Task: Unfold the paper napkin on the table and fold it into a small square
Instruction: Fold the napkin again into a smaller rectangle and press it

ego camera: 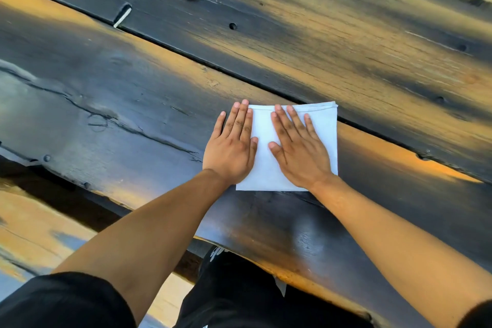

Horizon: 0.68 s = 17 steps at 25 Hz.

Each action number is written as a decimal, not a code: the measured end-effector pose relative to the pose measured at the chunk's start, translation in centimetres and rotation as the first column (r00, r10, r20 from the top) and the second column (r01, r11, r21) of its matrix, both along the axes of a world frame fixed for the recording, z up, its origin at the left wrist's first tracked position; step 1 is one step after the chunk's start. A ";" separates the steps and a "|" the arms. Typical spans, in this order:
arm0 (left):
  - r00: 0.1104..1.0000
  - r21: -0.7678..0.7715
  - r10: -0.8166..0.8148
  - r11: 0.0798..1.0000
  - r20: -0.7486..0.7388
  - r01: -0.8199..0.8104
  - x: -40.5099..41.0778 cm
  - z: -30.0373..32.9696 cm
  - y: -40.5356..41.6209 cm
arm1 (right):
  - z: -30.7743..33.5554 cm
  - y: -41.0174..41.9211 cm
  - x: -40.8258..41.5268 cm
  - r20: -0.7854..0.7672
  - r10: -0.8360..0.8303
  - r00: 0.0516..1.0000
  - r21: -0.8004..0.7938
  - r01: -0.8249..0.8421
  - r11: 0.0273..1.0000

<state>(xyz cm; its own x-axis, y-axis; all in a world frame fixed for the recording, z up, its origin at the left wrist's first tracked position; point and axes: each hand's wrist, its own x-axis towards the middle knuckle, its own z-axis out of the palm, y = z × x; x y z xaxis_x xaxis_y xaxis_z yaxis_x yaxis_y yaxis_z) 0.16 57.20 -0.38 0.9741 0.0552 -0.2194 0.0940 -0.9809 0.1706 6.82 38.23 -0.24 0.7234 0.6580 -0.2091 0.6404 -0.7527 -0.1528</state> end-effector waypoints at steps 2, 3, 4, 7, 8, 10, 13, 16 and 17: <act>1.000 0.008 0.003 1.000 -0.006 -0.003 0.0 0.2 -0.1 | 0.2 -2.7 0.7 0.007 -0.051 0.999 -0.023 0.052 0.998; 1.000 0.008 0.004 1.000 -0.003 -0.004 0.0 0.2 -0.1 | 0.3 -3.6 0.9 0.008 -0.085 0.996 -0.035 0.085 0.996; 1.000 0.003 0.007 1.000 -0.004 -0.007 0.0 0.2 -0.1 | 0.2 -4.1 1.0 0.001 -0.116 0.993 -0.050 0.116 0.992; 1.000 -0.025 -0.003 1.000 -0.008 0.003 -0.1 0.2 0.1 | 0.3 -4.3 0.9 -0.009 -0.158 0.987 -0.052 0.157 0.986; 1.000 -0.067 -0.009 0.998 -0.002 0.009 0.0 0.5 0.3 | 0.4 -4.1 0.9 -0.015 -0.162 0.987 -0.053 0.161 0.986; 0.999 -0.203 0.027 0.979 0.036 -0.019 -0.1 1.4 0.7 | 1.3 -3.5 0.7 -0.010 -0.193 0.981 -0.059 0.193 0.979; 0.991 -0.198 0.086 0.978 0.101 -0.064 -2.3 2.3 0.5 | 2.6 -0.9 -1.0 -0.038 -0.249 0.968 0.011 0.250 0.968; 0.997 -0.120 -0.049 0.991 0.064 0.057 -5.7 1.5 -1.1 | 2.8 2.7 -4.8 -0.097 -0.151 0.984 0.089 0.160 0.983; 0.996 -0.085 -0.072 0.993 0.047 0.076 -6.4 1.0 -1.3 | 2.3 3.4 -6.0 -0.097 -0.113 0.989 0.084 0.122 0.989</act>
<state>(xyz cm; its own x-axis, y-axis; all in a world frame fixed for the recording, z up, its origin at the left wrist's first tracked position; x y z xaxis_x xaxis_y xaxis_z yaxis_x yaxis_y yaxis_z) -6.25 55.93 0.60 0.9836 -0.0350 -0.1770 0.0120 -0.9661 0.2577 0.86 41.67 2.09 0.7773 0.5886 -0.2223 0.5285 -0.8025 -0.2768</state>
